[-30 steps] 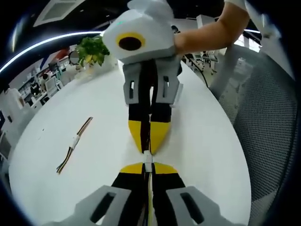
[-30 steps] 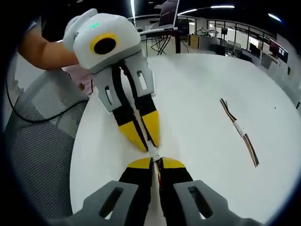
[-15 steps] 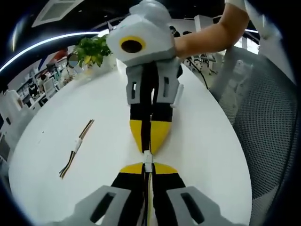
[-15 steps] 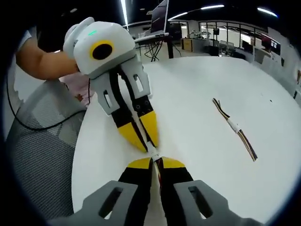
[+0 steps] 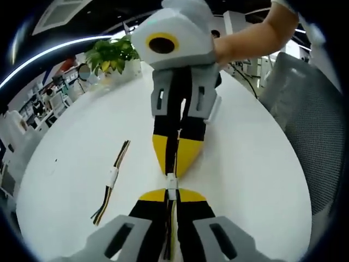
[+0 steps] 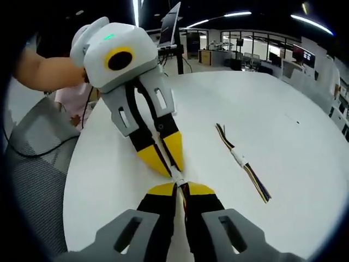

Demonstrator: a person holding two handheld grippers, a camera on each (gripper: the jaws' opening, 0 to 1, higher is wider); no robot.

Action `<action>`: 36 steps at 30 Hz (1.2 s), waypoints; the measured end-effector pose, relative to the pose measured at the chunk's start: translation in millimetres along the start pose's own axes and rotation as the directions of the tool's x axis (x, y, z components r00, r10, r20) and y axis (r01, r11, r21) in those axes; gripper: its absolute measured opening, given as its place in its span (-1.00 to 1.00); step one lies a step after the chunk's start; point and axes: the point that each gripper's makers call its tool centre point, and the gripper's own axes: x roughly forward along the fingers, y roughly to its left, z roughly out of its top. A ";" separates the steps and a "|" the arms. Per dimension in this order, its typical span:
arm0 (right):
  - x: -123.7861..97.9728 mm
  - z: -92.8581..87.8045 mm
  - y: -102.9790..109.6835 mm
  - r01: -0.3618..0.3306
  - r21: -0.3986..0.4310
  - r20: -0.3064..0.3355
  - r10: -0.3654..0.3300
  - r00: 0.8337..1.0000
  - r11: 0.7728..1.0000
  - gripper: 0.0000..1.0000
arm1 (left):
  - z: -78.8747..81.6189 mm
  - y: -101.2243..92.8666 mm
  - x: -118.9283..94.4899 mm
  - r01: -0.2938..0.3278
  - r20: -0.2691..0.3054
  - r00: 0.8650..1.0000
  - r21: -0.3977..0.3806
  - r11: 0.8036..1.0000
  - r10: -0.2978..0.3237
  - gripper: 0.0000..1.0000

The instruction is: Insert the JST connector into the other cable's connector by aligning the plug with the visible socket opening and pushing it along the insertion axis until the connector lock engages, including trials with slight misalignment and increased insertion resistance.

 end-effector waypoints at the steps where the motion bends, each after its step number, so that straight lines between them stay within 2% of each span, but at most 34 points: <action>1: 0.5 -0.3 -1.3 0.002 -0.005 0.002 -0.002 1.000 1.000 -0.93 | -0.3 1.3 0.7 0.002 -0.003 1.000 0.001 1.000 -0.002 -1.00; 6: 1.8 1.1 -7.8 0.025 -0.011 0.008 -0.025 1.000 1.000 -0.92 | -0.6 6.9 2.7 0.004 -0.006 1.000 -0.012 1.000 -0.004 -1.00; 9: 4.2 -4.5 -7.9 0.025 -0.001 -0.006 -0.025 1.000 1.000 -0.92 | -2.3 3.6 4.8 0.017 -0.006 1.000 -0.019 1.000 -0.018 -1.00; 17: 1.5 -4.6 -7.1 0.042 0.004 -0.011 -0.042 0.999 0.999 -0.92 | -2.5 4.7 4.0 0.003 -0.014 1.000 -0.016 1.000 -0.003 -1.00; 21: -0.5 -5.6 -9.2 0.052 0.012 -0.013 -0.052 0.999 0.999 -0.88 | -2.4 3.3 1.5 0.006 -0.011 1.000 -0.022 1.000 -0.006 -0.87; 29: -2.3 -7.4 -4.5 0.048 -0.001 -0.018 -0.048 0.999 0.999 -0.86 | -4.3 -1.7 0.1 0.000 -0.016 1.000 -0.033 0.999 0.000 -0.89; 34: -4.1 -6.0 -1.8 0.043 -0.032 -0.025 -0.044 0.999 0.999 -0.59 | -6.5 1.5 -1.3 -0.012 -0.028 1.000 -0.056 0.998 0.011 -0.84; 36: -10.1 1.9 -2.4 0.052 -0.033 0.008 -0.052 0.999 0.998 -0.61 | -8.2 0.6 -3.9 -0.014 -0.033 0.999 -0.057 0.998 0.012 -0.83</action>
